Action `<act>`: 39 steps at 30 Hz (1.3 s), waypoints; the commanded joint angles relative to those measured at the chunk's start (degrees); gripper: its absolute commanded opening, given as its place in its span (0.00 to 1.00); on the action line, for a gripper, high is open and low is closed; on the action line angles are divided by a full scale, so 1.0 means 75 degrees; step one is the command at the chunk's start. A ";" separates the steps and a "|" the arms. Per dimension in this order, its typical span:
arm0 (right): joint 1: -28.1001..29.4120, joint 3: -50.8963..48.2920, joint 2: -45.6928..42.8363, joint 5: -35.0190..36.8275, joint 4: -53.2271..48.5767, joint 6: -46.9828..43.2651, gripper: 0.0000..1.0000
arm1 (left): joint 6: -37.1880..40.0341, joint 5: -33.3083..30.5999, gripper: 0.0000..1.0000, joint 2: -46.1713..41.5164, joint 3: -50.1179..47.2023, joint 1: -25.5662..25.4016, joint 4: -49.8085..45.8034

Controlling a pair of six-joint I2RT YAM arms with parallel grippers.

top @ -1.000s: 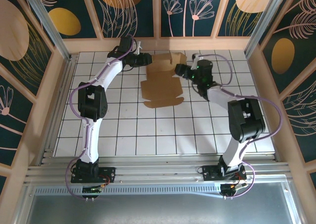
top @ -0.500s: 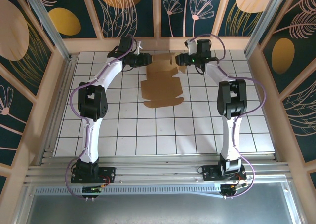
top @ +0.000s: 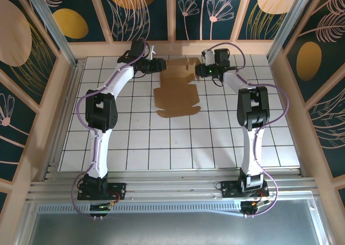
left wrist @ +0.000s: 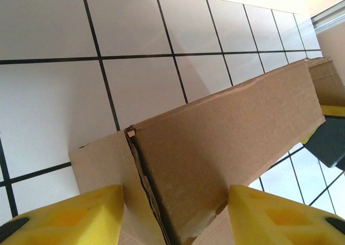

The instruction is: Fold the paper box

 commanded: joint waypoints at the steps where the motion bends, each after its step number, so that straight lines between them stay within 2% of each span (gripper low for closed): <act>1: 0.0059 -0.0079 -0.0383 -0.0923 0.0369 0.1114 0.18 | -0.0170 0.0192 0.53 0.0242 0.0193 -0.0072 -0.0196; 6: 0.0151 -0.0107 -0.0403 -0.1276 0.0176 0.2074 0.14 | -0.0243 0.0204 0.53 0.0239 0.0204 -0.0094 -0.0167; 14: 0.0555 -0.0096 -0.0561 -0.0499 -0.0321 0.1977 0.14 | -0.0344 0.0238 0.53 0.0366 0.0396 -0.0194 -0.0140; 20: 0.0705 -0.0099 -0.0556 -0.0290 -0.0499 0.2286 0.13 | -0.0378 0.0217 0.53 0.0436 0.0489 -0.0217 -0.0191; 25: 0.0780 0.0003 -0.0478 -0.0494 -0.0566 0.2864 0.13 | -0.0408 0.0198 0.53 0.0428 0.0488 -0.0254 -0.0173; 32: 0.0740 0.1153 -0.0111 0.0061 -0.1424 0.2849 0.13 | -0.0332 0.0071 0.53 0.0385 0.0418 -0.0287 -0.0214; 39: 0.0703 0.2795 0.0668 0.0052 -0.2441 0.3244 0.13 | -0.0250 0.0011 0.53 0.0391 0.0381 -0.0307 -0.0226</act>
